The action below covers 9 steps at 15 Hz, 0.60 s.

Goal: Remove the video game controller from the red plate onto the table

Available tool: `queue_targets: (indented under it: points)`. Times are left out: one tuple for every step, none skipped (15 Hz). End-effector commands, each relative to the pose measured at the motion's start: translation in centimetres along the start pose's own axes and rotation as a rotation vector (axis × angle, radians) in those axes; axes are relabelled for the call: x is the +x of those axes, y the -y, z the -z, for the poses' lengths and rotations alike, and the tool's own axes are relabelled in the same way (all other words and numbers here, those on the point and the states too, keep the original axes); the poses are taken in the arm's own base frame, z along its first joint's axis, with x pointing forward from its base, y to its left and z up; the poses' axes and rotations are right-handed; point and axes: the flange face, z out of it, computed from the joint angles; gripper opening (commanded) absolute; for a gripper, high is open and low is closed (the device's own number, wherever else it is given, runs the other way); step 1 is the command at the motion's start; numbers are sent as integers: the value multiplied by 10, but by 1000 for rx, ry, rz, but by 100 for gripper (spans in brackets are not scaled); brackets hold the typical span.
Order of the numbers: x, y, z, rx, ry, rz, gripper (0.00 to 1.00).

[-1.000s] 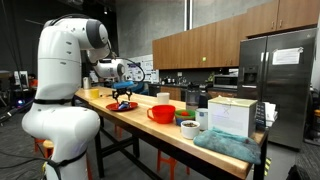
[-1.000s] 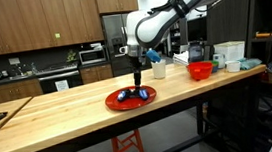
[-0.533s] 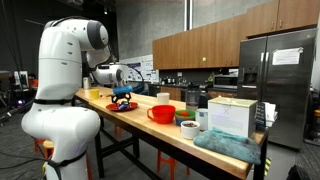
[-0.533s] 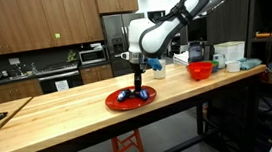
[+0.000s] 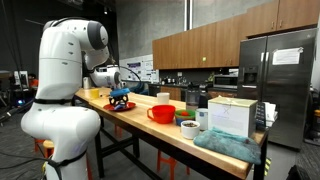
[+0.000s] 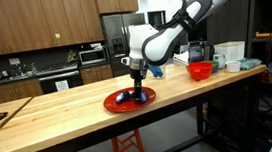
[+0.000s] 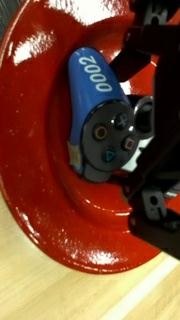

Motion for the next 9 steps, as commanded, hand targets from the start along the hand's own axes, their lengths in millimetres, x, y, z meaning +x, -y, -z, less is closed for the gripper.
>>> queue_targets:
  points:
    - [-2, 1, 8, -10, -1, -11, 61]
    - [-2, 0, 9, -14, -2, -13, 54]
    - [-3, -2, 11, -19, -3, -17, 45]
    - [-4, -4, 12, -20, -3, -20, 42]
    - [-4, -6, 12, -24, -5, -25, 42]
    - [-5, -7, 14, -27, -5, -31, 42]
    - [-5, -9, 14, -30, -6, -36, 42]
    - [-5, -12, 15, -34, -5, -39, 42]
    - [-6, -15, 16, -37, -5, -44, 42]
